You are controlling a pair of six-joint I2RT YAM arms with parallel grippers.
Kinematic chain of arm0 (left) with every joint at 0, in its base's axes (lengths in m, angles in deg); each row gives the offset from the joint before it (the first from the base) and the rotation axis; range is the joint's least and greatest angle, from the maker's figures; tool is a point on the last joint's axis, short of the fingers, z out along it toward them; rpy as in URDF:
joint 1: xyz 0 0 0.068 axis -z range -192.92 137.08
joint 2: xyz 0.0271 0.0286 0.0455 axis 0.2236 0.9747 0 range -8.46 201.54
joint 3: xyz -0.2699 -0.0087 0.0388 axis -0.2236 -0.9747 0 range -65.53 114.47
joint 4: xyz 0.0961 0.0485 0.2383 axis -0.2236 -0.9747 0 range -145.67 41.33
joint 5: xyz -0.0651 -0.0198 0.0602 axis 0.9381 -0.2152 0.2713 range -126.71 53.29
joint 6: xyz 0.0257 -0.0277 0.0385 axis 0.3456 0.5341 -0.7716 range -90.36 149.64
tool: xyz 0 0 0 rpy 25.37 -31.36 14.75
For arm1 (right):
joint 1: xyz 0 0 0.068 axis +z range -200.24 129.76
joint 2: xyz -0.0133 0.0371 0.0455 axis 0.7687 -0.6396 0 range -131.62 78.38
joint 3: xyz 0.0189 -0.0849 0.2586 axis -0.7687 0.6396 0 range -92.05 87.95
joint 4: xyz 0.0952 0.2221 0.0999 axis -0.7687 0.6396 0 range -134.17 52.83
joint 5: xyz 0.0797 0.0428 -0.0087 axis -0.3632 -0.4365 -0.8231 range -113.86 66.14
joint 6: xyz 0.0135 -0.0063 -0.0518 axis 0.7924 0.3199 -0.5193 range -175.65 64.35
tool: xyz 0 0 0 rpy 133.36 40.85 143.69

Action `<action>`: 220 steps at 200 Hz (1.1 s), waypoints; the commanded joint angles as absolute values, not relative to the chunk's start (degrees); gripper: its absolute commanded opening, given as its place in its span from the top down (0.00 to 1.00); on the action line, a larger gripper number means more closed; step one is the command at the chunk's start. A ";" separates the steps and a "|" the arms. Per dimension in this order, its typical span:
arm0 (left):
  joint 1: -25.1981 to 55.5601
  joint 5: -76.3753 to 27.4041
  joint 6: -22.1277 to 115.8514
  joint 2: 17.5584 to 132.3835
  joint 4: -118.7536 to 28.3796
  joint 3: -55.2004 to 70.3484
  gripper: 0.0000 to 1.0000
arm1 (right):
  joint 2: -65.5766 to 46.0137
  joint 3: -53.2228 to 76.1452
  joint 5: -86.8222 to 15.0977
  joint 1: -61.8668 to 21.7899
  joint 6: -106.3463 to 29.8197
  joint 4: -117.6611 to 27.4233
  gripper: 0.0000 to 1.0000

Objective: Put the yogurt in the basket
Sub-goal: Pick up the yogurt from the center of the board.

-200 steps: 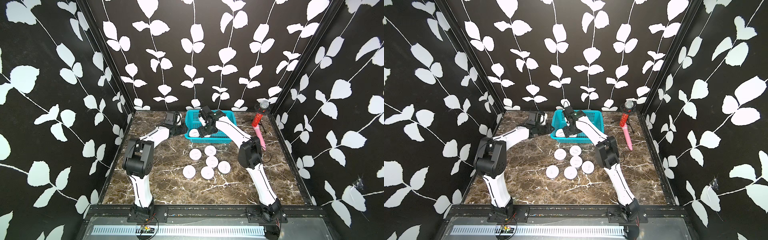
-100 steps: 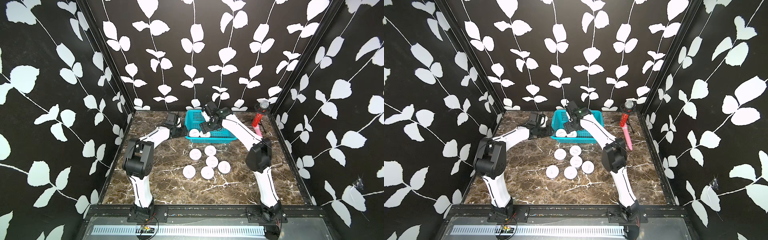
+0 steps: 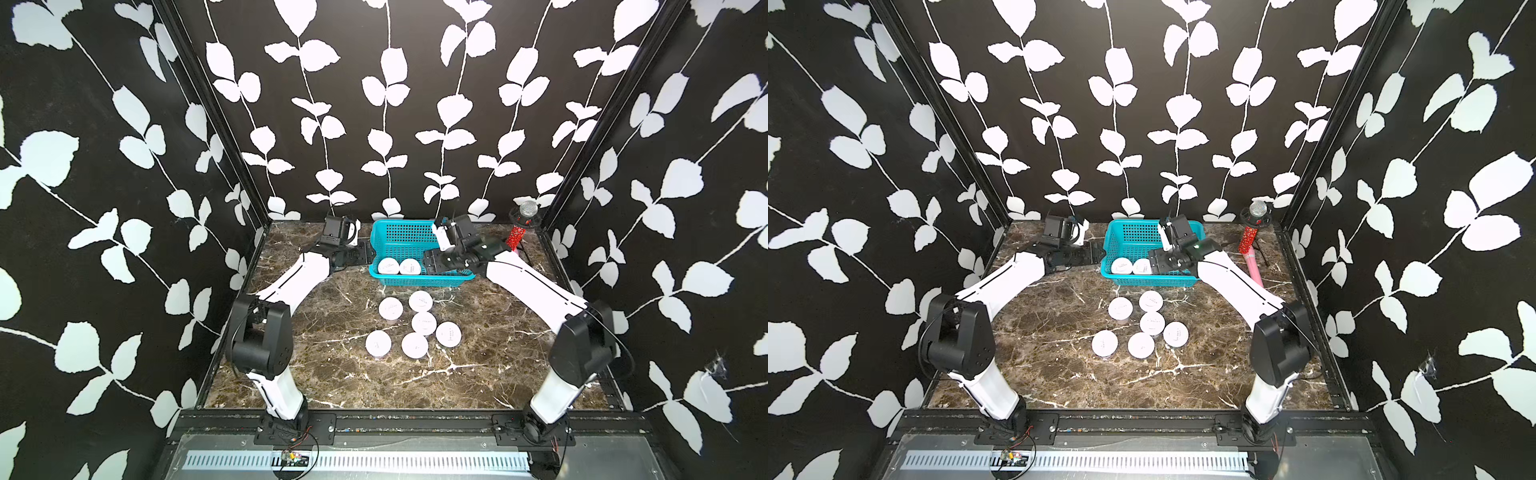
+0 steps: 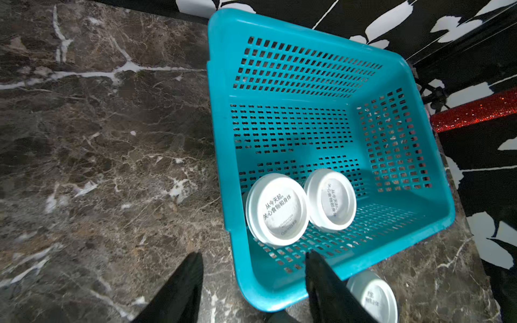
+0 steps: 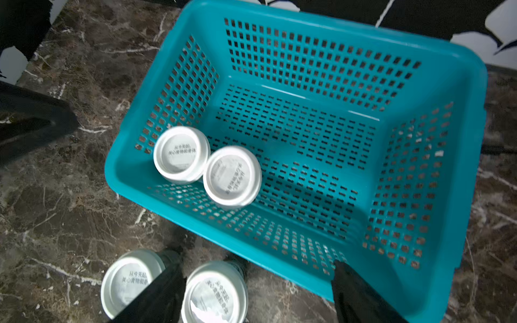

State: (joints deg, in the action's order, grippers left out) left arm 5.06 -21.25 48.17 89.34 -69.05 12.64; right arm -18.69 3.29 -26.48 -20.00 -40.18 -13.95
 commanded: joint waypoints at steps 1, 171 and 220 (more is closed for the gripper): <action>5.87 -22.00 43.58 83.64 -74.09 12.39 0.41 | -13.84 11.40 -27.22 -21.02 -37.07 -21.64 0.16; 31.35 -41.20 42.29 79.75 -84.31 4.63 0.26 | 10.68 34.95 -24.12 -23.26 -36.12 -24.56 0.15; 32.71 -44.67 41.82 81.53 -84.13 3.69 0.19 | 11.43 35.26 -24.56 -23.33 -36.07 -24.45 0.15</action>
